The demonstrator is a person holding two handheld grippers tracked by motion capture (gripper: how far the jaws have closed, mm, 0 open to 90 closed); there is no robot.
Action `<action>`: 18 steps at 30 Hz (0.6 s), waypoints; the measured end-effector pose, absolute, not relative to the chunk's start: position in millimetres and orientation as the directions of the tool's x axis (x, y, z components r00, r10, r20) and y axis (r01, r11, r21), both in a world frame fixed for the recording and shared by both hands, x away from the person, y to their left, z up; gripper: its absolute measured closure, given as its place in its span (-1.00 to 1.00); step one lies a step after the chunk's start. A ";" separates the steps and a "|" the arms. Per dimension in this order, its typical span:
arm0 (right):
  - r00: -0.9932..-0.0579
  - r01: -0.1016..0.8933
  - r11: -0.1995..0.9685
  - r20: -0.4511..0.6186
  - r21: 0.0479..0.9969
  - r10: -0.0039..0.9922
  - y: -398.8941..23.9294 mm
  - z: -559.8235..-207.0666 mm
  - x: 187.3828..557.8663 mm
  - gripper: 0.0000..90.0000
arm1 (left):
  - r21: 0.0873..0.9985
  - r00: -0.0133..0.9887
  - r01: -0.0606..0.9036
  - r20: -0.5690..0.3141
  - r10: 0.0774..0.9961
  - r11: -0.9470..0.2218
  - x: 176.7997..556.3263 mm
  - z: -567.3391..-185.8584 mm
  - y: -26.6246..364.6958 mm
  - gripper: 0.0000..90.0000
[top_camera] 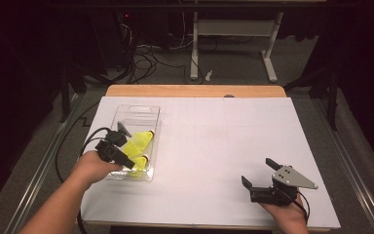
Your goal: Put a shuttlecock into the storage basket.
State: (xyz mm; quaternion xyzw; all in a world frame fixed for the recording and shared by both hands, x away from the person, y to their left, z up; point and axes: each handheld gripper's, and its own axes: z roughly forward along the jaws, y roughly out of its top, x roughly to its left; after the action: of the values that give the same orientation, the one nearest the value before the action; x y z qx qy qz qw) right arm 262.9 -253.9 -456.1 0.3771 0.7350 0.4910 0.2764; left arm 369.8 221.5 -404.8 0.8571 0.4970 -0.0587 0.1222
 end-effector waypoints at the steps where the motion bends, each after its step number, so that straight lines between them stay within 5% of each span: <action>1: -0.563 0.284 0.234 -0.036 0.930 0.826 -253.8 -456.1 262.9 -0.99 | 0.150 0.498 0.867 -0.222 0.838 -0.476 369.8 -404.7 221.7 0.22; 18: -0.561 0.279 0.236 -0.041 0.931 0.827 -253.5 -455.4 262.9 -0.99 | 0.132 0.528 0.849 -0.191 0.828 -0.511 367.4 -383.4 226.8 -0.38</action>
State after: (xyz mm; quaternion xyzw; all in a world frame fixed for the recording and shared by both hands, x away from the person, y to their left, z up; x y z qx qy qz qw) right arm 262.9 -253.5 -455.4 0.3760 0.7348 0.4907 0.2791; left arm 367.4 226.8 -383.4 0.8678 0.4831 -0.0516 0.1047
